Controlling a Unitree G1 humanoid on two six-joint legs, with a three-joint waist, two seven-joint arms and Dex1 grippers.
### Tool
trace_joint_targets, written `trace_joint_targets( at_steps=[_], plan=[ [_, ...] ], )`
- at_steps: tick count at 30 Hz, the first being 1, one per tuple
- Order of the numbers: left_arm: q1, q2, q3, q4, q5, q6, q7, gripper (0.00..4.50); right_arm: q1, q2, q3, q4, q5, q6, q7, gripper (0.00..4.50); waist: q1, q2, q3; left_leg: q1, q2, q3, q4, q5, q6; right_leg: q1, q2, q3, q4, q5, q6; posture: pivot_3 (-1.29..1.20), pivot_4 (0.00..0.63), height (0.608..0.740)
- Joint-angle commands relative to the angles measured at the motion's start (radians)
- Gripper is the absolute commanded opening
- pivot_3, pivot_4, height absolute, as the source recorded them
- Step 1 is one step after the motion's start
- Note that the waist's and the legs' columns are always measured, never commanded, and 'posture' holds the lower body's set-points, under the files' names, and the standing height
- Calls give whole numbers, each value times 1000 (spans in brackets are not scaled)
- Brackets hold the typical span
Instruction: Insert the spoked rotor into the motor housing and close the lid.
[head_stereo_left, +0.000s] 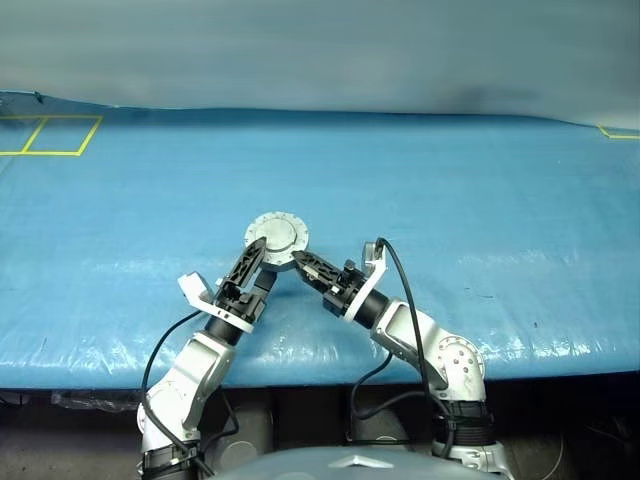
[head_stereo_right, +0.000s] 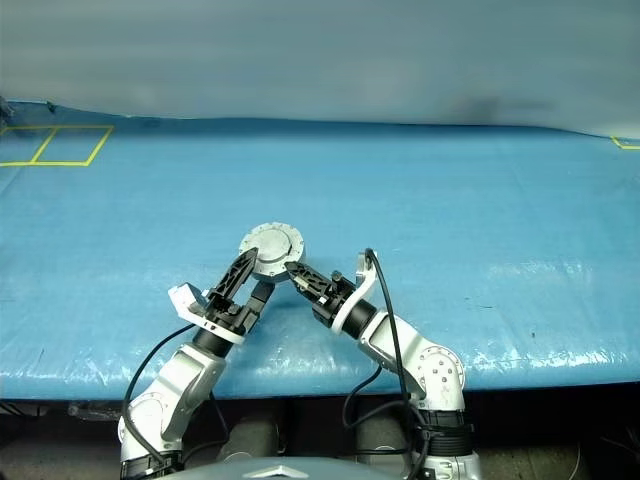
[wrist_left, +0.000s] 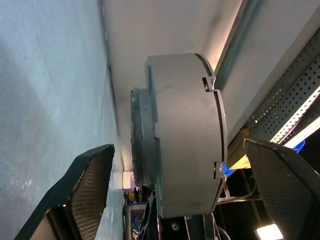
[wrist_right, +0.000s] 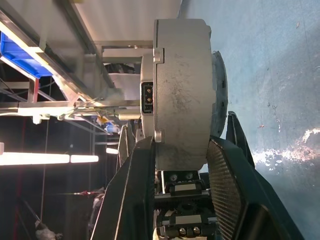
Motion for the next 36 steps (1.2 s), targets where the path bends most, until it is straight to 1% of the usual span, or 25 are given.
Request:
trace_joint_targets(
  at_steps=[1,8,9,11,14,15,16,19,23,25,26,29,31,32,33,34,36],
  plan=[
    [-6,-38,-27,-54,-20,-15,24,4500,0,4,26,-82,59,8,19,1177,0,0,0,0,0,0,0,0,0,0,0,0,0,0,0,0,150,740],
    [-5,-45,-55,-74,-30,-46,75,4500,19,-11,51,-91,64,13,23,1177,0,0,0,0,0,0,0,0,0,0,0,0,0,0,0,0,150,740],
    [-4,-45,-58,-76,-33,-49,84,4147,21,-13,52,-92,63,10,23,1177,0,0,0,0,0,0,0,0,0,0,0,0,0,0,0,0,150,740],
    [-2,-44,-63,-78,-40,-54,92,3609,24,-17,49,-92,58,4,25,1177,1,0,0,0,0,0,0,0,0,0,0,0,0,0,0,0,150,740],
    [0,-41,-68,-78,-46,-60,101,2596,24,-23,40,-86,50,-4,29,1177,1,0,0,0,0,0,0,0,0,0,0,0,0,0,0,0,150,740],
    [1,-40,-68,-78,-47,-61,103,2435,24,-25,38,-85,45,-8,30,1177,1,0,0,0,0,0,0,0,0,0,0,0,0,0,0,0,150,740],
    [2,-38,-68,-77,-49,-62,102,2451,23,-28,35,-86,25,-15,28,1177,1,0,0,0,0,0,0,0,0,0,0,0,0,0,0,0,150,740],
    [3,-27,-66,-70,-50,-67,96,2452,18,-43,37,-112,-110,-55,46,1177,0,0,0,0,0,0,0,0,0,0,0,0,0,0,0,0,150,740],
    [-7,-8,-52,-47,-52,-66,81,2452,24,-51,38,-130,-142,-54,103,1177,1,0,0,0,0,0,0,0,0,0,1,0,0,0,0,0,150,740],
    [-22,5,-40,-30,-47,-66,74,2452,32,-53,33,-144,-158,-58,125,1882,1,0,0,0,0,0,1,0,0,0,0,0,0,0,0,0,150,740],
    [-33,13,-31,-19,-40,-69,74,2452,36,-58,32,-151,-176,-62,128,2096,1,0,0,0,0,0,1,0,0,0,0,0,0,0,1,0,150,740],
    [-88,37,9,30,-18,-87,66,2452,53,-90,33,-187,-239,-72,145,3094,1,0,0,0,0,0,1,0,0,0,1,0,0,0,1,0,150,740],
    [-143,56,37,79,3,-102,66,2452,70,-147,50,-234,-348,-86,180,3796,1,0,0,0,1,-1,1,0,0,0,1,0,0,0,1,0,150,740],
    [-180,69,48,112,22,-108,65,2452,90,-176,67,-265,-445,-129,210,4051,2,0,0,0,0,0,1,0,0,0,1,0,1,0,1,0,150,740],
    [-214,79,58,143,39,-112,62,2452,106,-200,83,-288,-514,-158,243,4410,5,-1,0,0,0,0,2,0,0,0,1,0,0,0,2,0,150,740],
    [-240,88,66,168,56,-115,62,2452,120,-215,95,-302,-559,-178,268,4500,6,-1,0,0,0,-1,2,0,0,1,1,0,0,2,6,0,150,740],
    [-280,100,82,209,80,-117,58,2452,137,-231,119,-317,-630,-210,307,4500,6,-1,0,0,0,0,2,0,0,1,1,0,0,3,7,0,150,740]
  ],
)
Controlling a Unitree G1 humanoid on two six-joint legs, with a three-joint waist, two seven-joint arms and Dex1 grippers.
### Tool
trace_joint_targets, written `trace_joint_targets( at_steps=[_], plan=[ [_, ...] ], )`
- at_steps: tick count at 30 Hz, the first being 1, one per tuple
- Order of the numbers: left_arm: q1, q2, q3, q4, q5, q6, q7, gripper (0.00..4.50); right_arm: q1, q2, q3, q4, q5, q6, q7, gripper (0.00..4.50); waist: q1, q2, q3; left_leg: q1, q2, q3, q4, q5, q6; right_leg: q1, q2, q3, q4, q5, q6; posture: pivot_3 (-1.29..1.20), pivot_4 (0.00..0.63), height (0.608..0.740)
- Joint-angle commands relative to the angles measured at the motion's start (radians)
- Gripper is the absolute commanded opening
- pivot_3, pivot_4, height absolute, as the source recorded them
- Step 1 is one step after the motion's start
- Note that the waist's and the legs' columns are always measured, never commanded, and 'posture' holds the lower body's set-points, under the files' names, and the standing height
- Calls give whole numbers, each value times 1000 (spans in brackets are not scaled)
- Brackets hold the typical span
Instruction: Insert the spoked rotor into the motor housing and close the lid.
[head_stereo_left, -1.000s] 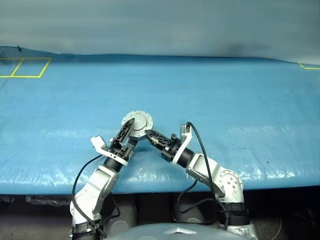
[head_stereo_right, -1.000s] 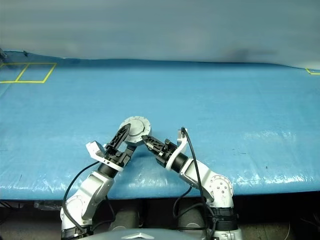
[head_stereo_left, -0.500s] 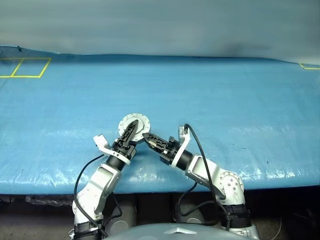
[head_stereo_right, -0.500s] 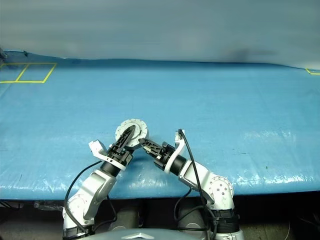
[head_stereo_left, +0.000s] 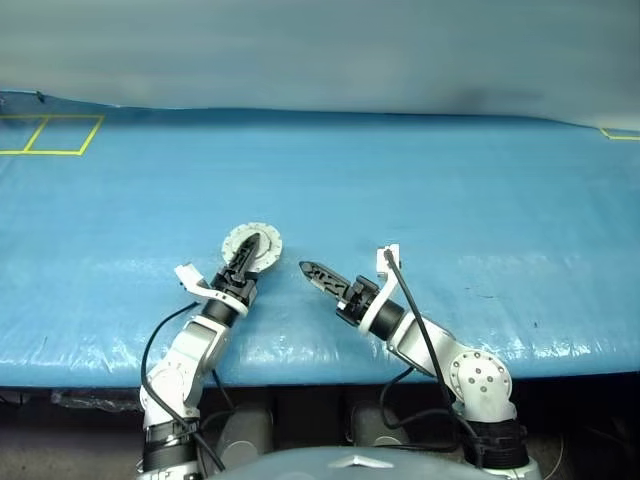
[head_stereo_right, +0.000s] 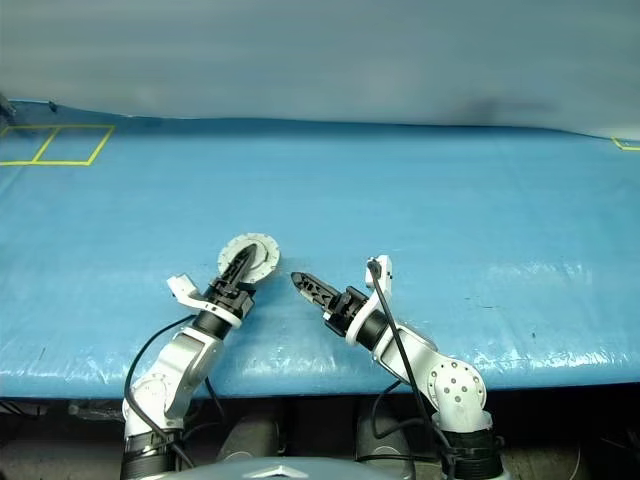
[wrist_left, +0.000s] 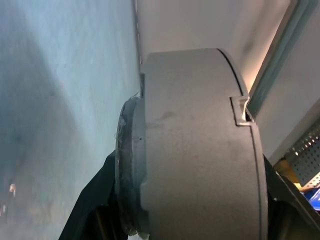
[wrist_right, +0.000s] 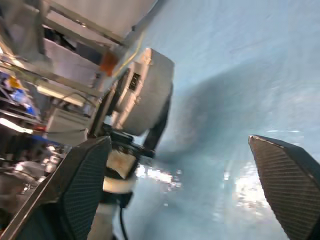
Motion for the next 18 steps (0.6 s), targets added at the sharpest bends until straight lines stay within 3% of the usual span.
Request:
trace_joint_targets(
  at_steps=[1,6,12,18],
  plan=[
    [-101,20,29,58,39,-10,-38,2452,33,-30,52,-80,-161,-89,107,4500,0,0,0,0,0,0,0,0,0,0,0,0,0,0,0,0,150,740],
    [-267,50,83,257,143,-50,-47,2452,84,-83,135,-109,-374,-220,243,4500,1,-2,1,1,0,0,0,0,-1,0,1,0,0,-2,5,0,150,740],
    [-480,83,141,527,301,-141,-72,2452,92,-145,303,-14,-851,-484,230,4500,3,-6,3,1,0,0,1,1,-2,1,1,0,0,-1,6,0,150,740],
    [-657,123,181,765,435,-198,-114,2452,112,-109,303,69,-965,-578,237,4500,7,-12,7,0,-1,-1,1,1,-2,0,0,0,0,2,2,0,150,740]
  ],
)
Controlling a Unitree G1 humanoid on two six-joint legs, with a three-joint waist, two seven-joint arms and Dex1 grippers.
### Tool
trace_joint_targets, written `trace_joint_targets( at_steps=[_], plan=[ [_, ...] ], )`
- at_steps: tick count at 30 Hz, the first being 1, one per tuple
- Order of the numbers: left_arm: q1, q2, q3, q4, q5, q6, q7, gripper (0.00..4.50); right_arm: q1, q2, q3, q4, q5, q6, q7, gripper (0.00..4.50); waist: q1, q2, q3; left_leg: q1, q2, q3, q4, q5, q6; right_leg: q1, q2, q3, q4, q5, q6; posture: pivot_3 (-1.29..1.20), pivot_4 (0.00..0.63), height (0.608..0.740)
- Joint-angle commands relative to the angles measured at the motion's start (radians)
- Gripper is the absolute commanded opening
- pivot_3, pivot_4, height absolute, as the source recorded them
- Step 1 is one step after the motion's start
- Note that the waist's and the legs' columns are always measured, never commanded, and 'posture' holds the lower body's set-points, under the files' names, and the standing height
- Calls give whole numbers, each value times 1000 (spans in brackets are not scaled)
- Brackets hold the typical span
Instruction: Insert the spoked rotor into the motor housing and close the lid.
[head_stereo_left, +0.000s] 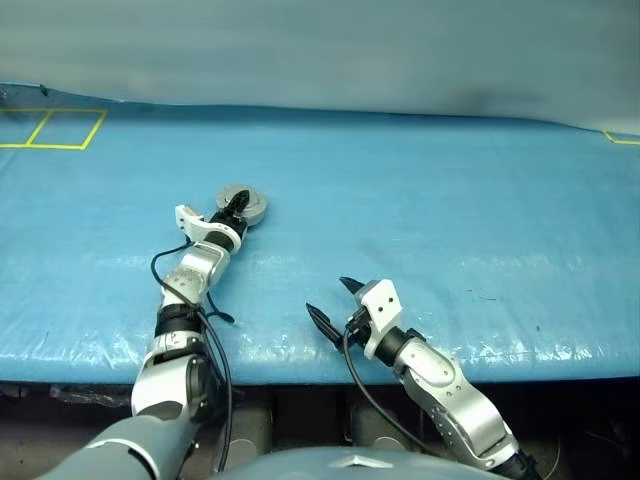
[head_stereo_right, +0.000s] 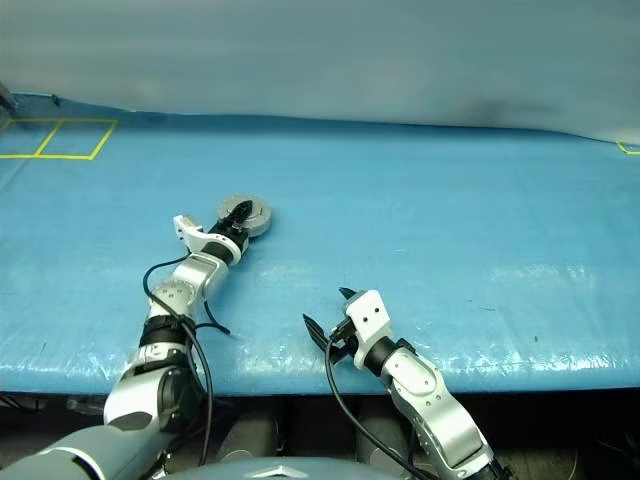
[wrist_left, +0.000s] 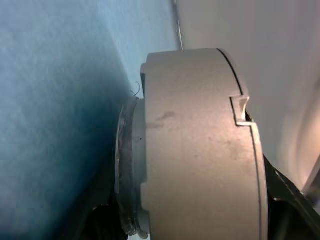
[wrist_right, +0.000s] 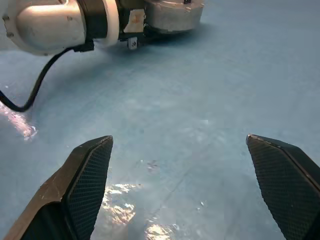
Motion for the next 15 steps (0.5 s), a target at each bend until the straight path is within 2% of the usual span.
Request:
trace_joint_targets(
  at_steps=[1,8,13,14,15],
  plan=[
    [-98,22,26,71,61,-41,-58,2452,8,24,-4,-5,-41,-52,5,4500,-1,-1,0,0,0,0,0,0,0,0,0,0,0,0,0,0,150,740],
    [-224,54,87,291,187,-163,-40,2452,23,60,-21,18,-83,-37,7,4500,-4,-2,1,1,0,0,0,0,0,0,0,0,1,0,0,0,150,740],
    [-251,62,93,363,271,-177,-18,2452,21,82,-30,24,-98,-25,12,4500,-5,-1,1,2,0,0,0,0,-1,1,0,0,1,0,0,0,150,740],
    [-251,62,95,369,284,-173,-14,3182,21,86,-31,24,-100,-21,12,4500,-6,-1,1,3,0,0,0,1,-1,2,0,0,2,0,0,0,150,740],
    [-251,62,98,372,293,-170,-12,3401,21,88,-32,25,-103,-19,12,4500,-6,-1,1,4,0,0,0,1,-1,3,0,0,2,0,0,0,150,740]
  ],
)
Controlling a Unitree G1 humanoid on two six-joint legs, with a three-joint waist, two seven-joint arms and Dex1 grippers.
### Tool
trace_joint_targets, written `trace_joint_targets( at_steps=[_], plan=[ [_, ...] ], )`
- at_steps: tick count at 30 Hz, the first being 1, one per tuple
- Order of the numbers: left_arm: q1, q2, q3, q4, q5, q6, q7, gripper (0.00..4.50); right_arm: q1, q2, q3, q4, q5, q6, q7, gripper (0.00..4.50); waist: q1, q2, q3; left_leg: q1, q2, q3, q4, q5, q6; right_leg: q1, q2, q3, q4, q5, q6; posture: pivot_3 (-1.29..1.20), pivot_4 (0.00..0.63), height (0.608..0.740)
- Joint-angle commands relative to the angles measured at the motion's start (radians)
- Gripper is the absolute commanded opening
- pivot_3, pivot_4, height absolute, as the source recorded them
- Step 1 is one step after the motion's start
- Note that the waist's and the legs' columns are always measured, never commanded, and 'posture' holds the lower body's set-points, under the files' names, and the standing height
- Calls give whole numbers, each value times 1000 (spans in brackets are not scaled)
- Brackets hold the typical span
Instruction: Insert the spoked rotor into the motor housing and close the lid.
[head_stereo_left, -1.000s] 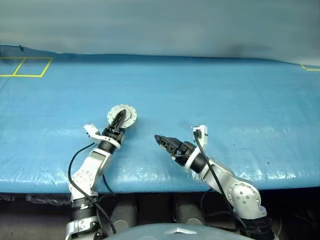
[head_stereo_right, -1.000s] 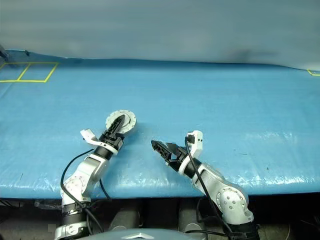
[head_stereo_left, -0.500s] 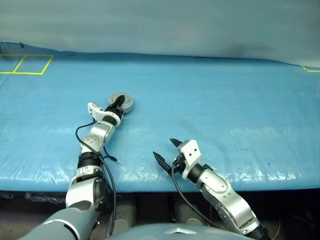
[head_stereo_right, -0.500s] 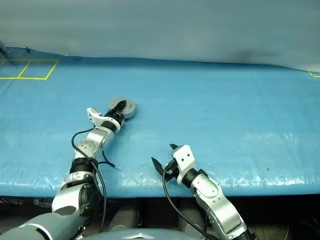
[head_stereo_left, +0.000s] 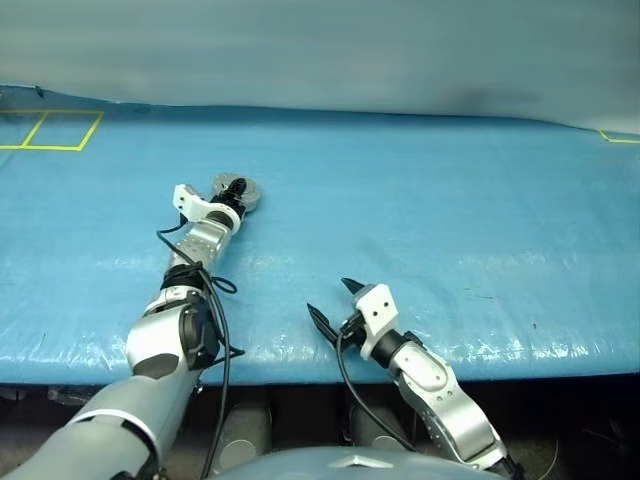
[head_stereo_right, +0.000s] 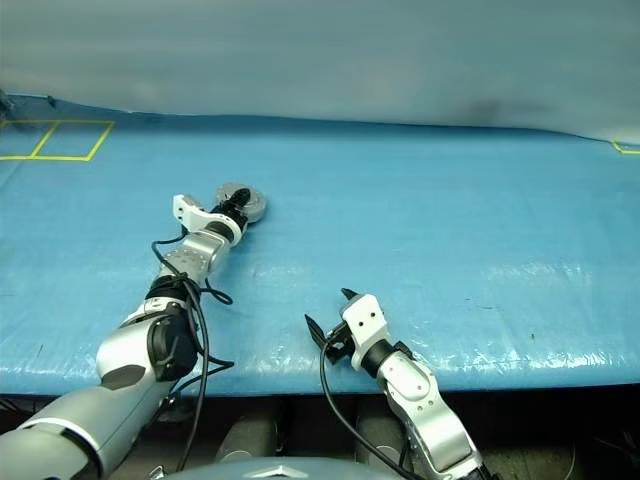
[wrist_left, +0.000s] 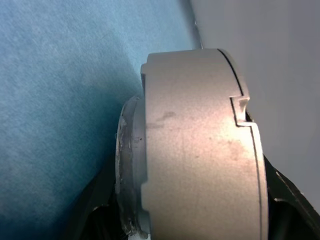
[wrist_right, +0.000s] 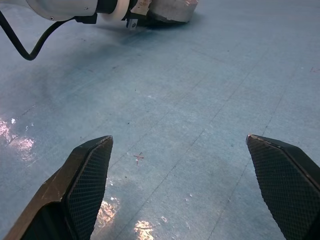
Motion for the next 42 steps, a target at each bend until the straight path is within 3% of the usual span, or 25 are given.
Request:
trace_joint_targets(
  at_steps=[1,3,4,12,17,20,25,31,38,42],
  plan=[
    [-11,22,10,18,51,5,19,3730,-2,15,-14,-7,-8,10,3,4500,-1,0,0,1,0,0,0,0,0,1,0,0,0,0,0,0,150,740],
    [2,27,11,9,68,22,36,4414,-3,20,-14,-3,-16,18,0,4500,-4,0,0,4,0,0,0,0,0,4,0,0,0,0,2,0,150,740],
    [11,33,10,4,76,39,50,4464,-5,25,-16,2,-22,29,-8,4500,-8,0,0,6,0,0,0,0,0,6,0,0,0,-1,2,0,150,740],
    [160,107,16,-137,106,217,120,4464,-9,52,-24,15,-31,57,1,4500,-42,3,-6,18,2,3,-3,0,0,13,0,3,2,-2,4,0,150,740],
    [308,152,13,-348,94,409,145,4464,-18,59,-24,24,-31,67,19,4500,-53,4,-9,33,3,7,-8,-1,-1,21,0,8,2,-3,3,0,150,740],
    [390,166,2,-474,83,515,149,4464,-24,62,-23,26,-29,76,31,4500,-53,6,-14,33,4,7,-8,-1,-1,22,1,8,2,-3,3,0,150,740],
    [553,222,-119,-731,124,628,49,4464,-29,62,-26,29,-29,83,49,4500,-48,8,-19,34,4,7,-8,-1,-1,22,0,9,2,-3,2,0,150,740],
    [784,262,-308,-1051,264,355,-220,4464,-30,58,-64,32,-26,74,50,4500,-26,8,-19,32,3,9,-11,-1,-1,18,-1,11,0,-8,-6,0,150,740],
    [982,221,-439,-1242,515,-16,-247,4464,-3,92,-148,14,-28,-29,-8,4500,4,7,-18,24,8,11,-12,-2,0,11,-3,12,-2,-9,-7,0,150,740],
    [1055,157,-472,-1295,568,-145,-238,4464,38,111,-185,-13,20,-91,12,4500,15,7,-18,11,8,11,-10,-2,1,1,-3,11,-2,-5,-11,0,150,740]
  ],
)
